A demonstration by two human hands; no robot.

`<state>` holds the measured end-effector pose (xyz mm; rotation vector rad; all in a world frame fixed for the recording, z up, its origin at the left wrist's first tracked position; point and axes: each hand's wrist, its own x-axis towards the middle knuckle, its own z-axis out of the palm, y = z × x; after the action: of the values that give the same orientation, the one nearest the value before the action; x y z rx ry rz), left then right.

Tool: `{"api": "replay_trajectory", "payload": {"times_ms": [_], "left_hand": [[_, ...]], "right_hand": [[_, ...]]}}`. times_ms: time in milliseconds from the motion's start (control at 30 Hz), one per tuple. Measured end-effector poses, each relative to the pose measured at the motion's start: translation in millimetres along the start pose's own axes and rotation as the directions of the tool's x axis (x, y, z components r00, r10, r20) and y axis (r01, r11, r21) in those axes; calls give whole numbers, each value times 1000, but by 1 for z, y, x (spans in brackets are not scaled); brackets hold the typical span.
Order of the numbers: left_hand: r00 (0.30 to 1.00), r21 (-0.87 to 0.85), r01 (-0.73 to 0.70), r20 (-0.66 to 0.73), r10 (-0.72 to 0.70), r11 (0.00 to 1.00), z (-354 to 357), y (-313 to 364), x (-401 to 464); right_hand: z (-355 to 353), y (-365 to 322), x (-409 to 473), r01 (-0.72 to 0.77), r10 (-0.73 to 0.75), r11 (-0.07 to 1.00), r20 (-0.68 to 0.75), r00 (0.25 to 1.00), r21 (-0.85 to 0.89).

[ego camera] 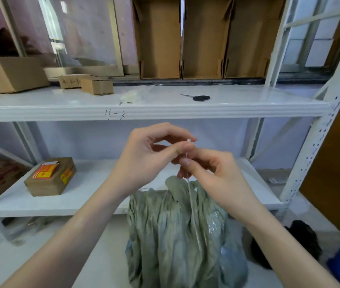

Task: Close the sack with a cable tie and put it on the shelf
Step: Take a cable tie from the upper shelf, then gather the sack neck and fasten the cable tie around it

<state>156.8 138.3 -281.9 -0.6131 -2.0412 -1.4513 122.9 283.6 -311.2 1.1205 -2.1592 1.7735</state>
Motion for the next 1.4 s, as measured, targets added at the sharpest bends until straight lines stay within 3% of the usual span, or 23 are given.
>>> {"api": "replay_trajectory", "payload": {"times_ms": [233,333,433,567,700,867,967,1100,1233,1333,1400], "left_hand": [[995,186,58,71,-72,981,13,-44,-9],[989,205,75,110,-99,976,26,-66,-11],[970,316,153,133,-203,936,33,-100,-11],[901,523,342,55,-431,780,26,-167,-28],[759,631,500,10,-651,593,25,-228,-50],[673,736,494,15,-740,464,51,-269,-58],[622,780,495,-11,-783,382,57,-289,-54],[610,739,543,-20,-792,399,70,-297,-49],[665,665,577,-44,-746,474,82,-294,-47],[687,540,638,-78,-723,549,82,-290,-48],[684,343,706,-104,-722,620,80,-284,-43]], "right_hand": [[-2,50,-9,-82,98,964,52,994,-253],[1,83,-10,-133,155,968,93,984,-214],[3,123,-11,-211,223,960,44,974,-181],[-6,180,-14,-352,358,908,-19,934,-225],[-15,218,-15,-428,441,825,-54,896,-370],[-30,242,-11,-499,412,735,-283,866,-459],[-33,254,-13,-595,495,644,-332,803,-480],[-31,265,-6,-738,613,595,-414,673,-319],[-30,270,5,-843,741,470,-401,539,-263],[-25,264,5,-816,769,550,-272,578,-180],[-21,259,4,-780,744,612,-239,624,-131]]}}
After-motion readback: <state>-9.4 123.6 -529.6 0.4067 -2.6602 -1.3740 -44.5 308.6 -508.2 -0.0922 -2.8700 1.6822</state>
